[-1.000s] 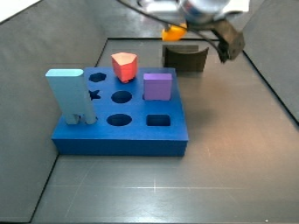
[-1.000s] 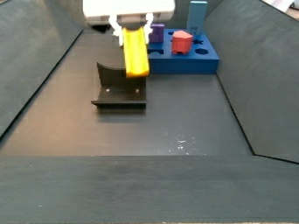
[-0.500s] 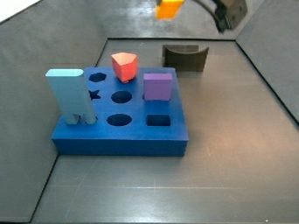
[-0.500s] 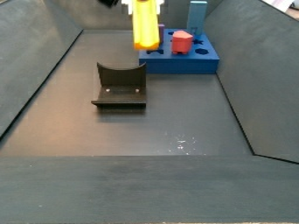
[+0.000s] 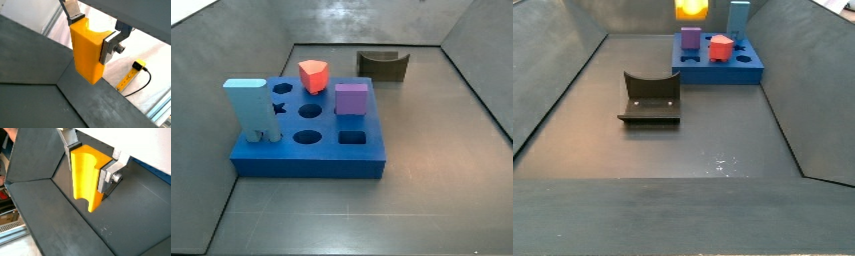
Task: Pick up the arch object. Move up. Place the arch object on the fixture. Regrasp the arch object. Move to above the board. Insert the arch object.
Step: Move to above the board.
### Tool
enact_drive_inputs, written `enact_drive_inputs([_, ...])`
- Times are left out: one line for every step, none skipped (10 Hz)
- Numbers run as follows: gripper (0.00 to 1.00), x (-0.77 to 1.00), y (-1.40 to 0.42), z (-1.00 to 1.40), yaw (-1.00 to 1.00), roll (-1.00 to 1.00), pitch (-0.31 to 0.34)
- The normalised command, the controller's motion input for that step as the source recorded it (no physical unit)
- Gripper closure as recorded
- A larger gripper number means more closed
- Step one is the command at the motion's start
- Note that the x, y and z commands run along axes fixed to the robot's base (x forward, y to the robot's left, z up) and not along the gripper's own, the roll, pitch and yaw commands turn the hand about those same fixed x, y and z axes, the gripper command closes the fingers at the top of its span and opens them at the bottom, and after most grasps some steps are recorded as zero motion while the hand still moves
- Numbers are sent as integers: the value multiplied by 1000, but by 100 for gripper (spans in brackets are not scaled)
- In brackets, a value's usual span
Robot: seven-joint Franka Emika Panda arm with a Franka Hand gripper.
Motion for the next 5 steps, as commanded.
enact_drive_inputs([100, -121, -52, 846, 26, -40, 107])
enact_drive_inputs([100, -59, -29, 544, 54, -38, 101])
enact_drive_inputs([100, -33, -27, 365, 65, -40, 106])
enact_drive_inputs([100, -12, -26, 193, 72, -39, 116])
enact_drive_inputs([100, -115, -1000, 149, -143, -1000, -14])
